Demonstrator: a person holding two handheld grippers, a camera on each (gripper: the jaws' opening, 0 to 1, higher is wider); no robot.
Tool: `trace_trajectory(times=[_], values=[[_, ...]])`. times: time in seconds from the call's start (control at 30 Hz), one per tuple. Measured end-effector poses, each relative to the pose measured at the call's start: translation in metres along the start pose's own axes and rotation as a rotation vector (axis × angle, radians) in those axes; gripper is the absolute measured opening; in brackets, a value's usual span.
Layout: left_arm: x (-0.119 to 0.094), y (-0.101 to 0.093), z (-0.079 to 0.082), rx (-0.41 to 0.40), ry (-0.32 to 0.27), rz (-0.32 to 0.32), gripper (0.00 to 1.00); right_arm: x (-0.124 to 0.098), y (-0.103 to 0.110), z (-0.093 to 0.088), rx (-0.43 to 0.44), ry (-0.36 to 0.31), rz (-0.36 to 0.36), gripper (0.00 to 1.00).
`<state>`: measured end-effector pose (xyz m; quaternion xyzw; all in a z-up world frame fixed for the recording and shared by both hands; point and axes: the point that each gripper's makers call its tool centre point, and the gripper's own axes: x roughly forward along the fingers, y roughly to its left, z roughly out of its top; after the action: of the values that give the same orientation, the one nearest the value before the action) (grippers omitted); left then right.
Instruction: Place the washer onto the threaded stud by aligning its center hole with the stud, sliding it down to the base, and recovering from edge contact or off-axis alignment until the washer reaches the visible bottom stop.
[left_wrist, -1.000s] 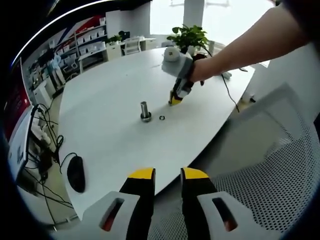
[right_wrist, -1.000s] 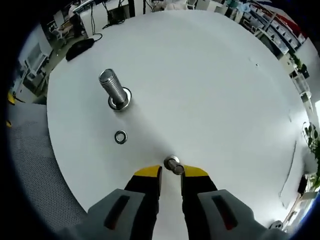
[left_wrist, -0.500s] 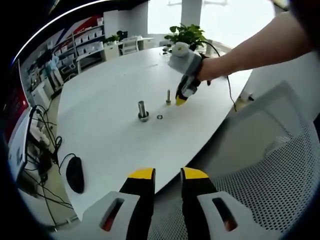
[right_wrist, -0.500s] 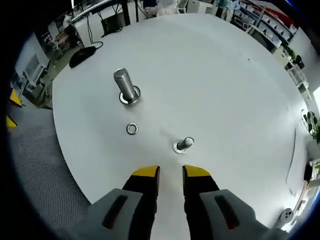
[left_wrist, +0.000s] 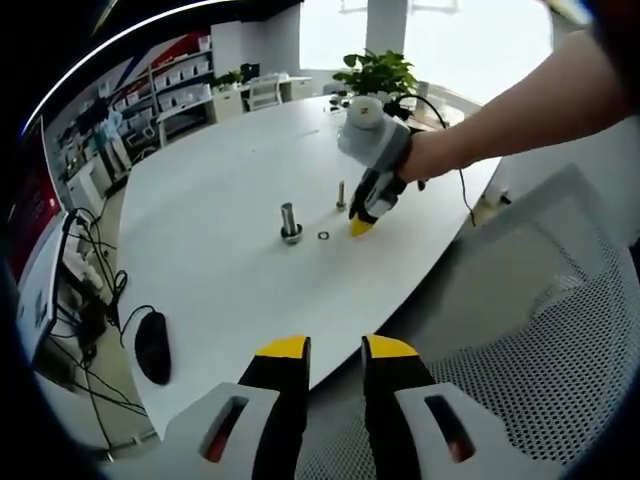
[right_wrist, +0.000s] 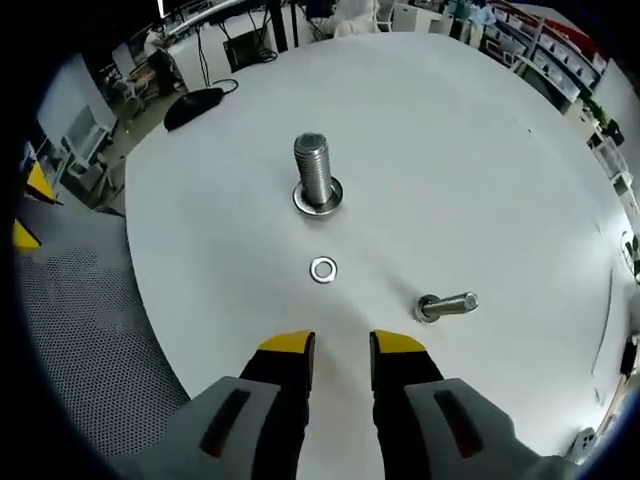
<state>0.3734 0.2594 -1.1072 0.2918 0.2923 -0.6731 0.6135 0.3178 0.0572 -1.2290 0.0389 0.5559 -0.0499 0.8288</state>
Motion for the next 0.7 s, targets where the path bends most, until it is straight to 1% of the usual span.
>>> trace_trajectory(times=[0.03,0.07,0.1,0.17,0.27,0.3,0.4,0.43,0.5,0.57,0.63,0.7], values=[[0.000,-0.001,0.000,0.002,0.000,0.000,0.18,0.003,0.002,0.002,-0.002,-0.002,0.011,0.25],[-0.001,-0.001,0.000,0.002,0.001,0.001,0.18,0.006,0.009,0.005,0.023,-0.005,0.043,0.25],[-0.002,-0.001,0.000,0.002,0.002,0.002,0.18,0.007,0.012,0.007,0.030,-0.007,0.044,0.25],[0.001,0.001,-0.001,-0.002,0.003,0.004,0.18,0.008,0.013,0.011,0.022,-0.016,0.034,0.25],[-0.001,0.000,-0.001,-0.005,0.007,0.005,0.18,0.013,0.015,0.018,0.013,-0.016,0.040,0.24],[-0.001,0.000,-0.001,-0.004,0.009,0.005,0.18,0.013,0.013,0.020,0.000,-0.020,0.032,0.24],[0.002,0.001,-0.002,-0.004,0.009,0.003,0.18,0.016,0.009,0.025,0.001,-0.021,0.029,0.24],[0.002,0.002,-0.002,-0.005,0.009,0.004,0.18,0.016,0.009,0.025,-0.004,-0.022,0.028,0.24],[0.001,0.001,-0.002,-0.008,0.009,0.005,0.18,0.021,0.003,0.028,-0.053,-0.011,0.015,0.22],[0.002,0.002,-0.002,-0.008,0.010,0.005,0.18,0.023,0.003,0.030,-0.093,-0.006,0.016,0.22],[0.004,0.002,-0.002,-0.005,0.013,0.003,0.18,0.021,0.006,0.030,-0.092,-0.008,0.021,0.22],[0.002,0.002,-0.002,-0.007,0.014,0.003,0.18,0.024,0.004,0.034,-0.098,-0.003,0.029,0.22]])
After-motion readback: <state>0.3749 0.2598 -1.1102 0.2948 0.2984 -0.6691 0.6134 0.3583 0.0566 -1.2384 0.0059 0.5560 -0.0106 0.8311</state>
